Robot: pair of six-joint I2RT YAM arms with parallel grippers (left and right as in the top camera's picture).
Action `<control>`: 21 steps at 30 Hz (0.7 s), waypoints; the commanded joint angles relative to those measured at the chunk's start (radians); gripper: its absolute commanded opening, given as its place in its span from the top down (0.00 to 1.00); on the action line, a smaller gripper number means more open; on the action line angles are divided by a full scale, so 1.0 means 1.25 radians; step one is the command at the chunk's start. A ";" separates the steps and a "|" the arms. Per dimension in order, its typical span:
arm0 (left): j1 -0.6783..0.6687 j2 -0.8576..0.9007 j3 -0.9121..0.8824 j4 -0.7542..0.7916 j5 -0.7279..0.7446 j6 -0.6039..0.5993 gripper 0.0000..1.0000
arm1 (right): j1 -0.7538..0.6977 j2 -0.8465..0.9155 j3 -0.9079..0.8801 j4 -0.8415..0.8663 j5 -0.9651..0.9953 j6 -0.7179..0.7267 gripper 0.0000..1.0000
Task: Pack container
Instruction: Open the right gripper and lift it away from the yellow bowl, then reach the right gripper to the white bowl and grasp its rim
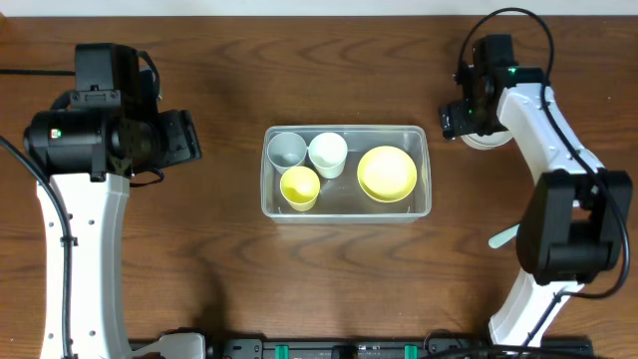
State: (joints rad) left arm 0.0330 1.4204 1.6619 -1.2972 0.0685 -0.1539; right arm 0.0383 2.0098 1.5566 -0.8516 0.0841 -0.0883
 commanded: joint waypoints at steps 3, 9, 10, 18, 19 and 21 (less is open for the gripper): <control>0.004 0.005 -0.007 0.000 0.000 -0.004 0.29 | -0.010 0.043 -0.001 0.029 0.016 -0.033 0.11; 0.004 0.005 -0.007 0.000 0.000 -0.004 0.29 | -0.020 0.077 -0.001 0.020 0.016 -0.032 0.22; 0.004 0.005 -0.007 0.000 0.000 -0.004 0.29 | -0.022 0.077 -0.001 0.017 0.016 -0.032 0.27; 0.004 0.005 -0.007 -0.001 0.000 -0.004 0.29 | -0.022 0.078 -0.001 0.008 0.016 -0.031 0.65; 0.004 0.005 -0.007 -0.001 0.000 -0.004 0.29 | -0.022 0.078 -0.001 0.005 0.016 -0.031 0.67; 0.004 0.005 -0.007 -0.001 0.000 -0.004 0.29 | -0.022 0.078 -0.001 0.002 0.016 -0.031 0.73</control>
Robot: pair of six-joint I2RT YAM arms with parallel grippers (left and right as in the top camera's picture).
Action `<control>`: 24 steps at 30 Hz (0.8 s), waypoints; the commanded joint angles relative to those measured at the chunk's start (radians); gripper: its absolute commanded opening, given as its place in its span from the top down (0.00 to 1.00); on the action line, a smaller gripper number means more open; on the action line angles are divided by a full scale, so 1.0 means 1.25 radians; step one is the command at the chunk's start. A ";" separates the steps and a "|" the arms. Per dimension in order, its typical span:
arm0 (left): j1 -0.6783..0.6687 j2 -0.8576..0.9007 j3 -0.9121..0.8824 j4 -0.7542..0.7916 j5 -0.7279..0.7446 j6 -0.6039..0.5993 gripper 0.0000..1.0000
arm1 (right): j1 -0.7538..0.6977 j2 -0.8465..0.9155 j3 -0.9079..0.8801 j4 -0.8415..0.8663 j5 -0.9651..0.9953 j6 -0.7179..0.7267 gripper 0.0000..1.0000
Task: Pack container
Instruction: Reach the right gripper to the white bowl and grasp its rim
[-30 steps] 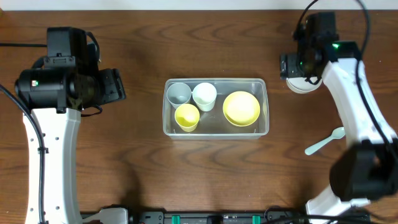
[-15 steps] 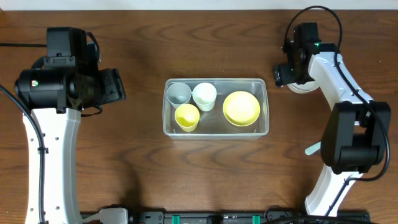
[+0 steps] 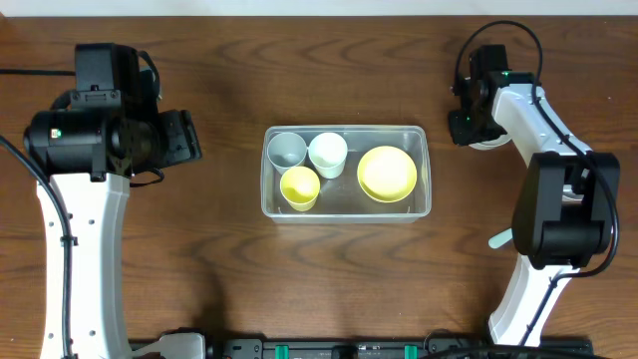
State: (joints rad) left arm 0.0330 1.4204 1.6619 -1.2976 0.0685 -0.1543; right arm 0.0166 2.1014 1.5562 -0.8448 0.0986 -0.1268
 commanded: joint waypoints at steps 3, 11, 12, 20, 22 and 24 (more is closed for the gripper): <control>0.004 0.005 -0.007 0.000 0.000 -0.004 0.29 | -0.004 0.005 0.000 -0.004 0.005 -0.001 0.81; 0.004 0.005 -0.007 0.000 0.000 -0.004 0.29 | -0.004 0.005 0.000 -0.004 0.005 -0.001 0.94; 0.004 0.005 -0.007 0.000 0.000 -0.004 0.29 | -0.004 0.005 0.000 -0.004 0.005 -0.001 0.95; 0.004 0.005 -0.007 0.000 0.000 -0.004 0.29 | -0.004 0.004 0.000 -0.005 0.005 0.000 0.99; 0.004 0.005 -0.007 0.000 0.000 -0.004 0.29 | -0.004 0.001 0.000 -0.007 0.005 0.014 0.99; 0.004 0.005 -0.007 0.000 0.000 -0.004 0.29 | -0.003 -0.011 0.000 -0.010 0.002 0.029 0.99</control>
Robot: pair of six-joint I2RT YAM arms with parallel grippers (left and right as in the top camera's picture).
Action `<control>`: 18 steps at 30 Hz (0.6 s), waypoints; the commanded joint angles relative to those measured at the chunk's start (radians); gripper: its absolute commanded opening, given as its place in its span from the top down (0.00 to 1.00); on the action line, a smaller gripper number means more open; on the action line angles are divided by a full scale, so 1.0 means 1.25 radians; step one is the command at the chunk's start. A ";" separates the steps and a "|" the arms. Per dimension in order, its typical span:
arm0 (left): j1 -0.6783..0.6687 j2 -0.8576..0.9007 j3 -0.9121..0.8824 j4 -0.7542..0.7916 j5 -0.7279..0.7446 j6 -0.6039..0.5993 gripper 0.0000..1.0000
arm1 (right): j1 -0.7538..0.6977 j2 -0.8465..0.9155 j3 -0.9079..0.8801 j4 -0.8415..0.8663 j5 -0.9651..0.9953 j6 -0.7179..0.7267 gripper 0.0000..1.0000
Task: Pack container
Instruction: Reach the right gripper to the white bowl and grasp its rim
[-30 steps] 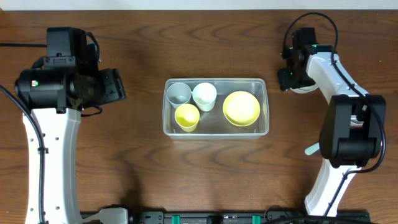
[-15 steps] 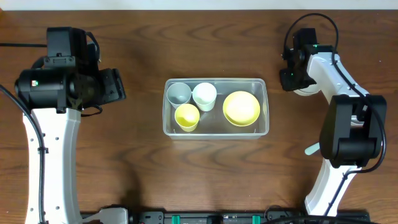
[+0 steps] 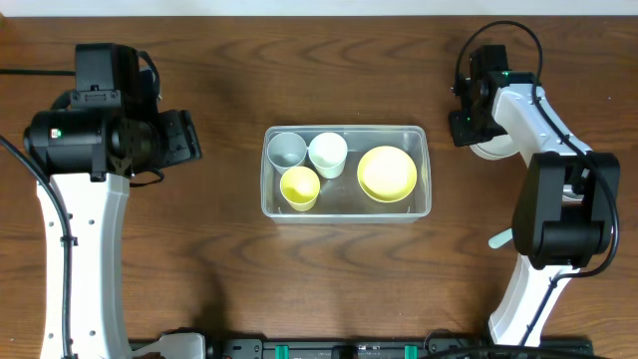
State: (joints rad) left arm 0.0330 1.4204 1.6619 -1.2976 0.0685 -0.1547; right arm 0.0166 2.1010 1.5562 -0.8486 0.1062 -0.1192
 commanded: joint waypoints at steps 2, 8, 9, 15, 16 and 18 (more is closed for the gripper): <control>0.004 0.005 -0.007 0.000 0.000 -0.003 0.29 | -0.002 -0.038 0.005 -0.020 -0.010 0.035 0.99; 0.004 0.005 -0.007 0.000 0.000 -0.003 0.29 | 0.011 -0.183 0.074 -0.125 -0.042 0.035 0.99; 0.004 0.005 -0.007 0.000 0.000 -0.003 0.29 | 0.019 -0.216 0.086 -0.143 -0.051 0.034 0.99; 0.004 0.005 -0.007 0.000 0.000 -0.003 0.29 | 0.110 -0.398 0.107 -0.200 -0.137 -0.008 0.99; 0.004 0.005 -0.007 0.000 0.000 -0.003 0.29 | 0.134 -0.417 0.107 -0.211 -0.149 -0.008 0.99; 0.004 0.005 -0.007 0.000 0.000 -0.003 0.29 | 0.187 -0.438 0.107 -0.234 -0.172 -0.008 0.99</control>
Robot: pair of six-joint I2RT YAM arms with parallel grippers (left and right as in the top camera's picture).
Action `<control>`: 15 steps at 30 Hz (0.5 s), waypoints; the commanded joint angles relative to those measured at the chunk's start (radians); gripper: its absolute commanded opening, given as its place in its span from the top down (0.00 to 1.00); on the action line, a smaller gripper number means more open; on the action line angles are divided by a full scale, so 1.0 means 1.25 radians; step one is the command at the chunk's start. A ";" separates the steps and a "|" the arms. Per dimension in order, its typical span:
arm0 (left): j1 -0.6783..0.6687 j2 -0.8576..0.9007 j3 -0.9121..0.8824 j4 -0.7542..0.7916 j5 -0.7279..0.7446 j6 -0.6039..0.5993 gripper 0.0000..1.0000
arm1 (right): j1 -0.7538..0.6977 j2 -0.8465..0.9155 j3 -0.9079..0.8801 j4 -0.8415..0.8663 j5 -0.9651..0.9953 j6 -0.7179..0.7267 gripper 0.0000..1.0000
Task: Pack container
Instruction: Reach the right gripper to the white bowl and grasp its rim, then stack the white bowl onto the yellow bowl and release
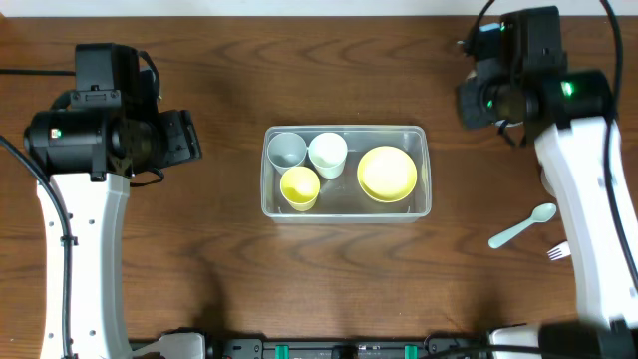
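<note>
A clear container [427, 170] sits mid-table. It holds a grey cup [286, 149], a white cup [327, 153], a yellow cup [299, 186] and a yellow bowl [387, 173]. A pale green spoon [521, 228] and a white fork [556, 250] lie on the table to the right of the container. My right gripper [481, 102] hangs high over the far right, up and to the right of the container; its fingers are hidden under the wrist. My left gripper [185, 138] stays left of the container, its fingers not visible.
The dark wooden table [339, 279] carries nothing else in view. The right arm's white link [588, 199] runs down the right side, next to the spoon and fork.
My right arm has lifted and now looms larger, its wrist further right. The white round thing beside the gripper no longer shows. The fork has come into view. The left arm is unchanged.
At the oldest moment my right gripper was low at the far right over a white round thing. It stayed there, shifting slightly, through the following two moments. Now the arm is raised and that white thing is out of sight. The container's contents never changed.
</note>
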State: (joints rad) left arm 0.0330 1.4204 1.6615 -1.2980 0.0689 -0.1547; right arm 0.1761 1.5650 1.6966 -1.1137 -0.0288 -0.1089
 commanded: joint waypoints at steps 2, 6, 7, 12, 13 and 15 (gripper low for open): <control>0.004 0.005 -0.007 0.000 -0.001 -0.004 0.29 | 0.110 -0.011 -0.005 -0.042 -0.078 -0.015 0.99; 0.004 0.005 -0.007 -0.001 -0.001 -0.004 0.29 | 0.201 0.010 -0.016 -0.052 -0.076 0.008 0.99; 0.004 0.005 -0.007 -0.001 -0.001 -0.004 0.28 | 0.220 0.022 -0.020 -0.051 -0.076 0.015 0.99; 0.004 0.005 -0.007 -0.001 -0.001 -0.004 0.29 | 0.251 0.080 -0.042 -0.049 -0.075 0.065 0.99; 0.004 0.005 -0.007 -0.001 -0.001 -0.004 0.29 | 0.251 0.091 -0.047 -0.049 -0.075 0.073 0.99; 0.004 0.005 -0.007 -0.001 -0.001 -0.004 0.29 | 0.251 0.117 -0.060 -0.046 -0.076 0.085 0.99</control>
State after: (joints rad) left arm 0.0330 1.4204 1.6615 -1.2980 0.0689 -0.1547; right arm 0.4870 1.6752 1.6413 -1.1740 -0.1204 -0.0536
